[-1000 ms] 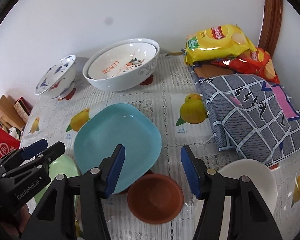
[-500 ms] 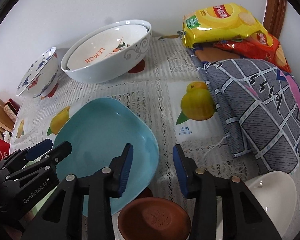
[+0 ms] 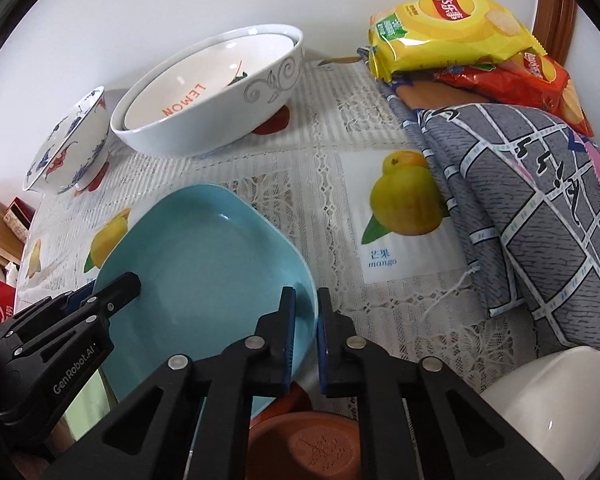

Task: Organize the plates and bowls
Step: 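Lift the blue plate with both grippers and carry it over the green plate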

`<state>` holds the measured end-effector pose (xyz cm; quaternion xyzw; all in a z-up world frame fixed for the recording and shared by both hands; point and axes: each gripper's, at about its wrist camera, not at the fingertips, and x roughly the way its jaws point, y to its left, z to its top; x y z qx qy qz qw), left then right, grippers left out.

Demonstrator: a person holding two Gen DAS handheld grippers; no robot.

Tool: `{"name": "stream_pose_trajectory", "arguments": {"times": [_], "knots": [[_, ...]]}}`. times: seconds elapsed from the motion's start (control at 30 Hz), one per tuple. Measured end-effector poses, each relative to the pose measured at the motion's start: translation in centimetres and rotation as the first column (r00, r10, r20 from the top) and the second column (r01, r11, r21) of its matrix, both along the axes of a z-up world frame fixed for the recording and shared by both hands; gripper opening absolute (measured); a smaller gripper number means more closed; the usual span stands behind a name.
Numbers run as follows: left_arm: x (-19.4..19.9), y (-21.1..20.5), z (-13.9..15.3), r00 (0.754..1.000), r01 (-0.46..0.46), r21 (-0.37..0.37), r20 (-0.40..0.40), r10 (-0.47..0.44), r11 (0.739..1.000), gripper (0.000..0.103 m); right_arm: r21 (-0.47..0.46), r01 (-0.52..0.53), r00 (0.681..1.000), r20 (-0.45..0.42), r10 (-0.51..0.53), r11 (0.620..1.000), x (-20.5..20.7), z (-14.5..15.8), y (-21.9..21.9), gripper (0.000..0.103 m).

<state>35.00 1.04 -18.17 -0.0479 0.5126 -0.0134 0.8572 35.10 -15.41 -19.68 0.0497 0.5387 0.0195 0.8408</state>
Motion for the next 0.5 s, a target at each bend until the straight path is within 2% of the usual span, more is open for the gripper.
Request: {"name": "stream_pose_trajectory", "arguments": {"times": [0.17,0.5], "knots": [[-1.4,0.5,2.4,0.998,-0.010,-0.013,0.068,0.010,1.000,0.014,0.016,0.005,0.998,0.055,-0.006,1.000,-0.7,1.7,0.0,0.007],[-5.9,0.7,8.6,0.985,0.002,-0.014,0.170,0.000,1.000,0.013,0.050,-0.007,0.986,0.166,-0.001,0.999,-4.5,8.0,-0.3,0.007]]}}
